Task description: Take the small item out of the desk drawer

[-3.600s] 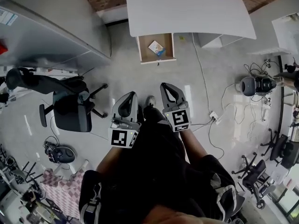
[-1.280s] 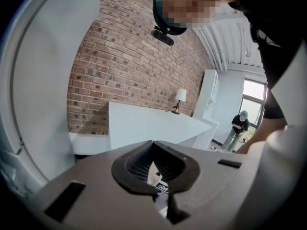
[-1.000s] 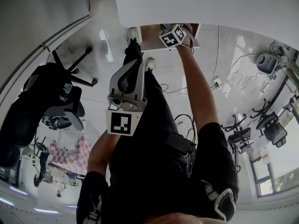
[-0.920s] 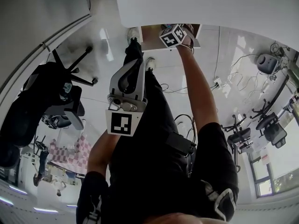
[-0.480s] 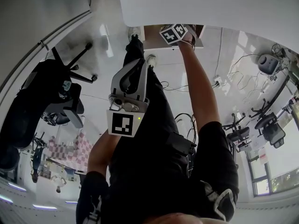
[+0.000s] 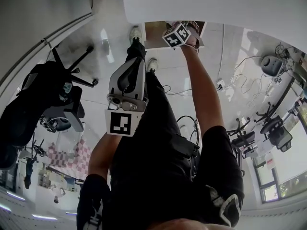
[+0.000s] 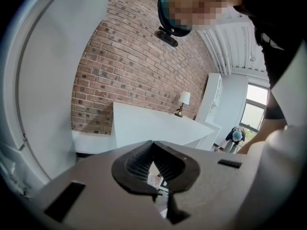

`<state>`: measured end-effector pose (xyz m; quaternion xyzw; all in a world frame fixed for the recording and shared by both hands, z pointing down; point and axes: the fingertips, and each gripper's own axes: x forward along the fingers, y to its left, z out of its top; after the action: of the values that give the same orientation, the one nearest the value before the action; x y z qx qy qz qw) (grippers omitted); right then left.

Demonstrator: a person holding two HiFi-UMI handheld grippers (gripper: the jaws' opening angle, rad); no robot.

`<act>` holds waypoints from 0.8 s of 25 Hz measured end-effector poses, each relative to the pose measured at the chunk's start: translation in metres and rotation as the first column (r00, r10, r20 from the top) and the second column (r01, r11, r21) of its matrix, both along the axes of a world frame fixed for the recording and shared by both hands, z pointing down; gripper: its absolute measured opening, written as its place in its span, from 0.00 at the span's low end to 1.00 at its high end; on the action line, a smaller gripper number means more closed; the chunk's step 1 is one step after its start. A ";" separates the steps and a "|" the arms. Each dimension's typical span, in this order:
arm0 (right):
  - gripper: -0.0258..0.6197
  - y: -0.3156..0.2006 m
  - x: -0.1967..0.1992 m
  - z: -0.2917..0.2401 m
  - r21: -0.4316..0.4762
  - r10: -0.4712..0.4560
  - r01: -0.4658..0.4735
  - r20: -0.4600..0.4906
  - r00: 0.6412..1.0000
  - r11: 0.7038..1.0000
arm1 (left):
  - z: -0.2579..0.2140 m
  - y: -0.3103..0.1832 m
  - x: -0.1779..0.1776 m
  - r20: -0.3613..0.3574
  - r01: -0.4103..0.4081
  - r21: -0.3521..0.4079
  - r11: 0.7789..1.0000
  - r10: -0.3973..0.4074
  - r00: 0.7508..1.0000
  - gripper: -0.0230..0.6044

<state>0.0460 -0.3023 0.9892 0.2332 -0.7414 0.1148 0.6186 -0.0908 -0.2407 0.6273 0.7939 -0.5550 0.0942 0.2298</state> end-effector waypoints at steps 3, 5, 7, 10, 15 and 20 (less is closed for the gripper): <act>0.64 0.008 0.001 -0.025 0.032 -0.011 0.010 0.024 1.000 0.999 | -0.020 0.007 -0.001 0.011 0.011 0.024 1.000 -0.012 1.000 0.05; 0.64 0.019 0.002 -0.045 0.066 -0.025 0.022 0.035 0.999 0.998 | -0.035 0.014 -0.001 0.020 0.016 0.042 0.999 -0.017 1.000 0.05; 0.64 0.035 0.002 -0.067 0.097 -0.043 0.039 0.043 0.998 0.995 | -0.050 0.024 0.001 0.020 0.028 0.062 0.998 -0.029 0.999 0.05; 0.64 0.061 -0.003 -0.114 0.137 -0.075 0.064 0.077 0.994 0.988 | -0.081 0.044 0.006 0.034 0.029 0.100 0.995 -0.033 0.999 0.05; 0.64 0.092 0.009 -0.180 0.247 -0.084 0.051 0.122 0.989 0.968 | -0.137 0.089 0.021 0.012 0.061 0.180 0.982 -0.064 0.998 0.05; 0.64 0.114 0.006 -0.284 0.349 -0.041 -0.066 0.292 0.955 0.935 | -0.197 0.148 0.027 0.015 0.092 0.241 0.966 -0.098 0.995 0.05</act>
<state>0.0521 -0.1881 0.7050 0.3261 -0.8323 0.0164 0.4480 -0.0637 -0.0923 0.4308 0.7870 -0.6028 0.0258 0.1288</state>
